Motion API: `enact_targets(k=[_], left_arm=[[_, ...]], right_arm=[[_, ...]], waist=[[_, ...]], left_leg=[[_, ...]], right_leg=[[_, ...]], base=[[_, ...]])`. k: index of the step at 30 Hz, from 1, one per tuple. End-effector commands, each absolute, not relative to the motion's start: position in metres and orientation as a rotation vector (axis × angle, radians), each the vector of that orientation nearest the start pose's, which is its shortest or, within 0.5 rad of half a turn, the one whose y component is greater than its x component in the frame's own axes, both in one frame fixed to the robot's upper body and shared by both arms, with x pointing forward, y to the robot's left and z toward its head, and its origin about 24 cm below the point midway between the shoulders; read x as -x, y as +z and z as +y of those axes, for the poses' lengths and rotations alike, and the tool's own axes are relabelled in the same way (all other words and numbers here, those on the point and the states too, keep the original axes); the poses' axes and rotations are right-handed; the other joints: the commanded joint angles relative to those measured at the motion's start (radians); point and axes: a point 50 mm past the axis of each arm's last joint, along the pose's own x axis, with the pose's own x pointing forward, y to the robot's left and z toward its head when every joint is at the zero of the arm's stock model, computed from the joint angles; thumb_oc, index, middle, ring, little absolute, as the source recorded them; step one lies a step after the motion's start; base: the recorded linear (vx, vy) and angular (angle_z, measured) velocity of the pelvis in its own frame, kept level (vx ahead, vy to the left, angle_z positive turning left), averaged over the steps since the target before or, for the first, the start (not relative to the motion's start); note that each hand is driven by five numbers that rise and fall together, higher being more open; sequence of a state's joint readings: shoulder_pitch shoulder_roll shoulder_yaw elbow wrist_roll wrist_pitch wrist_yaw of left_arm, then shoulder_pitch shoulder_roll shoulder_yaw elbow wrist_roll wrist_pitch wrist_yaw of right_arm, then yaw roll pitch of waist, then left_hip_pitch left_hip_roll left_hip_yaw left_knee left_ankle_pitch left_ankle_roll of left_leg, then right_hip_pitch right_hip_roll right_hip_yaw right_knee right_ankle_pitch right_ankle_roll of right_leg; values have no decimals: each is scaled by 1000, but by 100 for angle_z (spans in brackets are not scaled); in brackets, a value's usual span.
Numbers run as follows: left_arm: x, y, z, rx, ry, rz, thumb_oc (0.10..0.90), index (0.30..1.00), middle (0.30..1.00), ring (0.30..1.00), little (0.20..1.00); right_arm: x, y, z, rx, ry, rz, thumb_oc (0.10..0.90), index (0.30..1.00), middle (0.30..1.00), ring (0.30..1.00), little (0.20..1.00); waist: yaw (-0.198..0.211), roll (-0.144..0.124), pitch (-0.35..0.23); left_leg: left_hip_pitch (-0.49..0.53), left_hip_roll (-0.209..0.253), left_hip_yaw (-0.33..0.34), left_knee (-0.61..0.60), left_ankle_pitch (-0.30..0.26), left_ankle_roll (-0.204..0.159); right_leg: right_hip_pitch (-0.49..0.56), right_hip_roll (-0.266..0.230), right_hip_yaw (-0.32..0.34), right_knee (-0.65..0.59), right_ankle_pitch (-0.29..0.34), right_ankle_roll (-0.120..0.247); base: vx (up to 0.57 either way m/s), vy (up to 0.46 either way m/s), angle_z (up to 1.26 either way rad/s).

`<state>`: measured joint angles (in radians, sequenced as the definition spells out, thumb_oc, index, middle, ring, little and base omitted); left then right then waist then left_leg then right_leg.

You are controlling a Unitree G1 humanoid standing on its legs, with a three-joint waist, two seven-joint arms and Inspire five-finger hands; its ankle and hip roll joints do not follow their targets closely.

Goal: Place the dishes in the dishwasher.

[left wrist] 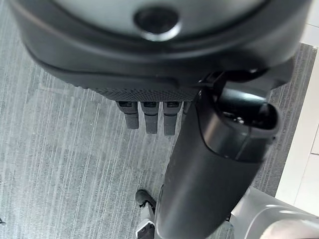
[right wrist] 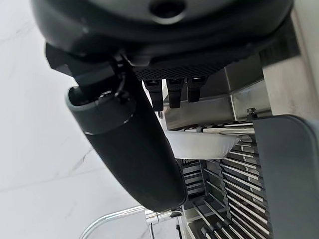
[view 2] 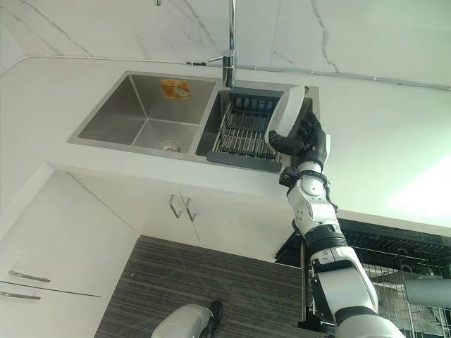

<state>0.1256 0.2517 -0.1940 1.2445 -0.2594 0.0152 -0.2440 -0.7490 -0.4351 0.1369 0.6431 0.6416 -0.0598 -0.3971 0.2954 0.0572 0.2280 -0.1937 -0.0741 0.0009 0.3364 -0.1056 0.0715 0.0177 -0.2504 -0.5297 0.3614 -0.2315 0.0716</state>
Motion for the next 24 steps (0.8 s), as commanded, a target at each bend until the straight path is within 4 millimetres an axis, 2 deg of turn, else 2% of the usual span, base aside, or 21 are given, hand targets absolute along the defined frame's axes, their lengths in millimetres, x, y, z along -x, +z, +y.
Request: enact_targets(k=[1, 7, 15, 24], left_arm=[[-8, -170, 231, 9, -42, 1447, 800, 900, 900, 900, 900], [-5, -170, 231, 2, -39, 1450, 800, 900, 900, 900, 900], [-9, -170, 231, -2, -40, 1435, 800, 900, 900, 900, 900], [-8, -169, 234, -16, -41, 1448, 800, 900, 900, 900, 900]], right_arm=[[-384, 229, -228, -245, -362, -419, 800, 900, 900, 900, 900], [-384, 225, -230, -262, -374, -414, 800, 900, 900, 900, 900], [-385, 234, -223, -252, -337, -437, 800, 900, 900, 900, 900], [-388, 238, -227, -232, -314, -418, 800, 900, 900, 900, 900]], waist=[[-4, -7, -31], [-10, -1, -25], [-12, -3, -12], [-10, -6, -18]], left_leg=[[42, 14, -21, -36, -70, -38], [51, 12, -25, -36, -74, -37], [49, 11, -30, -36, -72, -39], [61, 13, -28, -36, -79, -42]], right_leg=[[22, -67, 44, -61, 151, 85], [20, -70, 48, -61, 162, 84], [12, -71, 51, -61, 170, 85], [19, -77, 40, -61, 179, 89]], base=[[33, 26, 0], [37, 18, 1], [0, 0, 0], [0, 0, 0]])
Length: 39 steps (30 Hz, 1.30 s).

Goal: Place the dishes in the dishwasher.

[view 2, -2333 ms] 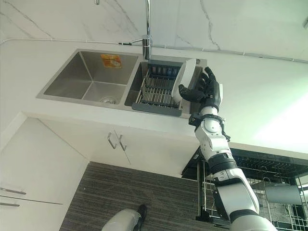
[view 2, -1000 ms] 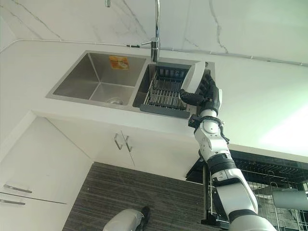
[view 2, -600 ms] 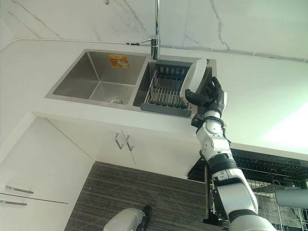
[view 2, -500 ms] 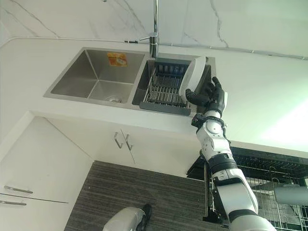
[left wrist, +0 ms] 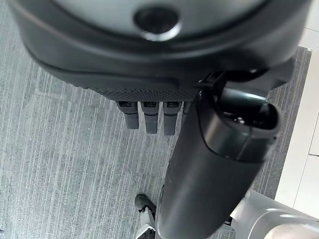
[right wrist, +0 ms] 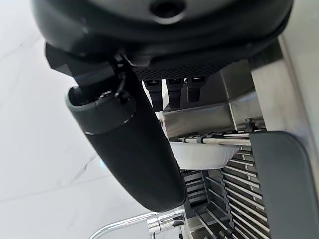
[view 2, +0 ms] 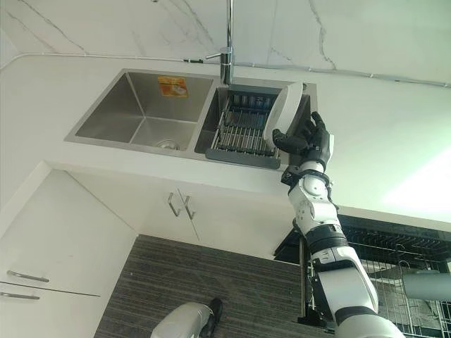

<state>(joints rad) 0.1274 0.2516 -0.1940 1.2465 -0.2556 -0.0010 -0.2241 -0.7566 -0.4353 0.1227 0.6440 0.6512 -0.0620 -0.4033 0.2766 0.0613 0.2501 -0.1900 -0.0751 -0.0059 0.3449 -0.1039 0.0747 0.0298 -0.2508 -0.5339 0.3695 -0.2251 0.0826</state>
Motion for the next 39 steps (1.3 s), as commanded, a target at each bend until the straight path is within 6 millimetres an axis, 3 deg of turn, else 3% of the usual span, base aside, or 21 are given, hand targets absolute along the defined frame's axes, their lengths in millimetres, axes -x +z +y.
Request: enact_targets(k=[1, 9, 23, 39], left_arm=[[-8, -169, 235, -18, -42, 1447, 800, 900, 900, 900, 900], [-7, -169, 236, -33, -37, 1448, 800, 900, 900, 900, 900], [-8, -169, 236, -38, -44, 1458, 800, 900, 900, 900, 900], [-20, -170, 230, -44, -70, 1404, 800, 900, 900, 900, 900]], right_arm=[[-388, 239, -227, -234, -314, -417, 800, 900, 900, 900, 900], [-389, 238, -233, -229, -312, -397, 800, 900, 900, 900, 900], [-389, 247, -250, -209, -346, -400, 800, 900, 900, 900, 900], [-389, 279, -264, -134, -386, -467, 800, 900, 900, 900, 900]], waist=[[9, -11, -40], [12, -18, -38], [17, -5, -23], [23, 17, 16]], left_leg=[[58, 14, -21, -45, -81, -46], [66, 12, -29, -45, -85, -45], [58, 5, -43, -45, -77, -44], [31, 6, -33, -45, -77, -63]], right_leg=[[7, -76, 43, -69, 174, 79], [12, -77, 38, -69, 187, 82], [17, -73, 37, -69, 199, 81], [-7, -81, 52, -61, 170, 83]], base=[[0, 0, 0], [26, 11, 7], [36, 15, 3], [5, 6, 5]])
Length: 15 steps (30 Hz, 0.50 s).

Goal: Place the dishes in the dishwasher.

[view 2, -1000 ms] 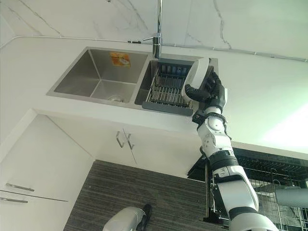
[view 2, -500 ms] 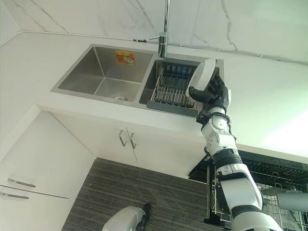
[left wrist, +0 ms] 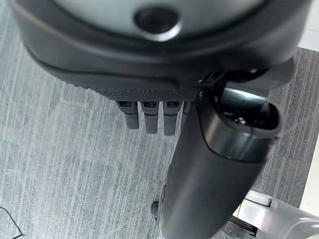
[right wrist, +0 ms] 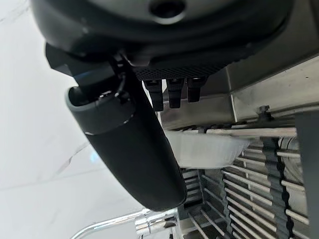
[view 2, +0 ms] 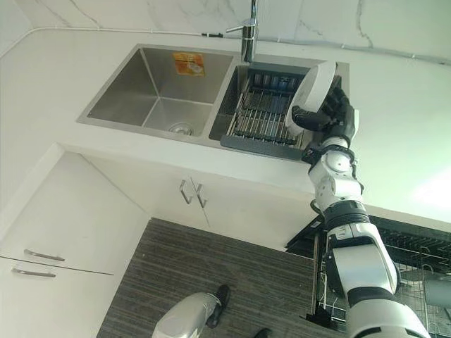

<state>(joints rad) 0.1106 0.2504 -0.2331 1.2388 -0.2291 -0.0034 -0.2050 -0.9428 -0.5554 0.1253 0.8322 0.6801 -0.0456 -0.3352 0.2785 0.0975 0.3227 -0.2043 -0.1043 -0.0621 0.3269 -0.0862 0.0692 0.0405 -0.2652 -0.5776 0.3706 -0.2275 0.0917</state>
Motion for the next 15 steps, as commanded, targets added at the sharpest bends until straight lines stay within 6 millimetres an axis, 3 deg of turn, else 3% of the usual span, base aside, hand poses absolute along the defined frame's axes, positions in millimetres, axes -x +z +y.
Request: enact_targets(k=[1, 6, 7, 8, 9, 15], left_arm=[[-21, -170, 229, -44, -73, 1399, 800, 900, 900, 900, 900], [-24, -170, 227, -38, -78, 1389, 800, 900, 900, 900, 900], [-25, -170, 227, -39, -78, 1386, 800, 900, 900, 900, 900], [-25, -170, 227, -39, -78, 1386, 800, 900, 900, 900, 900], [-25, -170, 227, -40, -78, 1385, 800, 900, 900, 900, 900], [-25, -170, 226, -45, -81, 1386, 800, 900, 900, 900, 900]], right_arm=[[-389, 282, -264, -132, -385, -472, 800, 900, 900, 900, 900], [-389, 289, -263, -129, -373, -487, 800, 900, 900, 900, 900], [-389, 289, -263, -127, -370, -490, 728, 792, 792, 792, 792], [-389, 289, -263, -123, -371, -492, 728, 792, 792, 792, 792], [-389, 290, -263, -115, -377, -498, 400, 300, 300, 300, 300], [-388, 295, -258, -85, -372, -530, 400, 300, 300, 300, 300]], waist=[[22, -18, -54], [24, -17, -43], [24, -17, -41], [24, -17, -41], [24, -18, -40], [25, -20, -38]], left_leg=[[42, 36, 24, -27, -93, -57], [41, 40, 31, -27, -92, -60], [41, 42, 34, -27, -93, -60], [41, 42, 34, -27, -93, -60], [41, 43, 35, -27, -93, -60], [44, 45, 39, -27, -95, -59]], right_leg=[[-20, -67, 96, -63, 174, 74], [-27, -72, 97, -56, 172, 74], [-27, -74, 96, -54, 173, 74], [-27, -74, 96, -54, 173, 74], [-28, -75, 96, -54, 173, 74], [-28, -80, 93, -49, 179, 75]], base=[[-36, 15, 4], [-15, 7, 0], [0, 0, 0], [0, 0, 0], [0, 0, 0], [0, 0, 0]])
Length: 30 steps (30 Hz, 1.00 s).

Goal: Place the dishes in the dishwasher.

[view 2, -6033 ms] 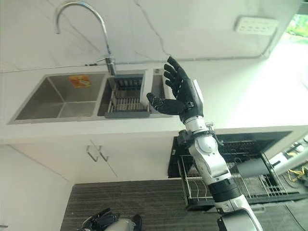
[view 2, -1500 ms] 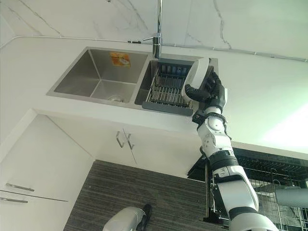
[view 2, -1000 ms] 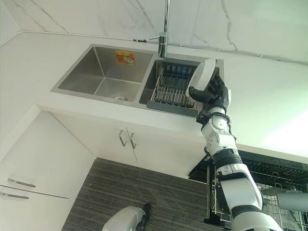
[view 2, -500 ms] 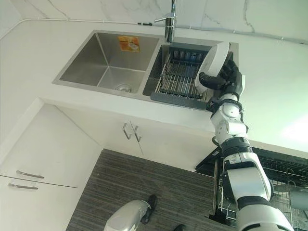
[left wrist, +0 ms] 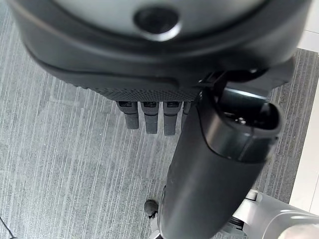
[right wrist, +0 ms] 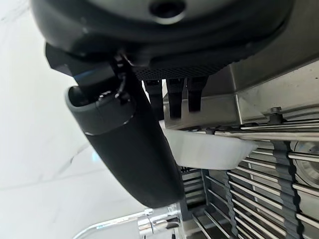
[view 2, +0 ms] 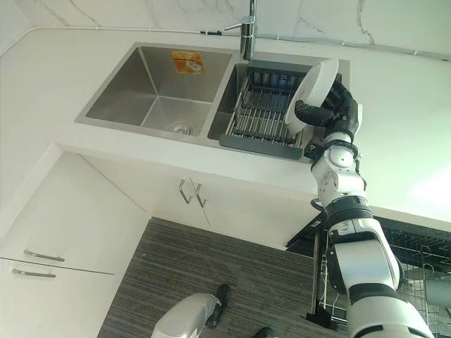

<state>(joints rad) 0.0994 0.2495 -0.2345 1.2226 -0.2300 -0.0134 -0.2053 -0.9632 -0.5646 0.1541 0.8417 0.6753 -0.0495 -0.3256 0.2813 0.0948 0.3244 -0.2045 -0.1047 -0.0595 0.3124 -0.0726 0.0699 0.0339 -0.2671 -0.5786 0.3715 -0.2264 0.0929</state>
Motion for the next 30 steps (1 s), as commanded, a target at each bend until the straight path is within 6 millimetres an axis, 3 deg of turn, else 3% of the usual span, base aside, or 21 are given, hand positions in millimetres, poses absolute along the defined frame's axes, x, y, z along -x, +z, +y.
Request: enact_targets(k=[1, 19, 25, 30], left_arm=[[-25, -170, 226, -45, -80, 1387, 800, 900, 900, 900, 900], [-23, -170, 229, -60, -86, 1400, 800, 900, 900, 900, 900], [-20, -169, 234, -87, -83, 1409, 800, 900, 900, 900, 900], [-19, -167, 243, -101, -59, 1416, 800, 900, 900, 900, 900]], right_arm=[[-388, 296, -257, -82, -374, -537, 400, 300, 300, 300, 300], [-378, 301, -248, -120, -442, -689, 400, 300, 300, 300, 300], [-365, 308, -223, -147, -385, -884, 400, 300, 300, 300, 300], [-346, 315, -189, -215, -272, -1031, 400, 300, 300, 300, 300]], waist=[[21, -18, -40], [18, -36, -62], [18, -47, -88], [1, -68, -127]], left_leg=[[45, 46, 38, -12, -110, -60], [62, 54, 57, -12, -126, -58], [81, 64, 76, -12, -137, -57], [90, 89, 104, -12, -143, -68]], right_leg=[[-22, -78, 94, -50, 179, 75], [-4, -79, 76, -71, 189, 88], [3, -85, 55, -72, 185, 93], [0, -65, 52, -72, 147, 94]], base=[[0, 0, 0], [-18, -17, -1], [-81, -110, -11], [-219, -230, -14]])
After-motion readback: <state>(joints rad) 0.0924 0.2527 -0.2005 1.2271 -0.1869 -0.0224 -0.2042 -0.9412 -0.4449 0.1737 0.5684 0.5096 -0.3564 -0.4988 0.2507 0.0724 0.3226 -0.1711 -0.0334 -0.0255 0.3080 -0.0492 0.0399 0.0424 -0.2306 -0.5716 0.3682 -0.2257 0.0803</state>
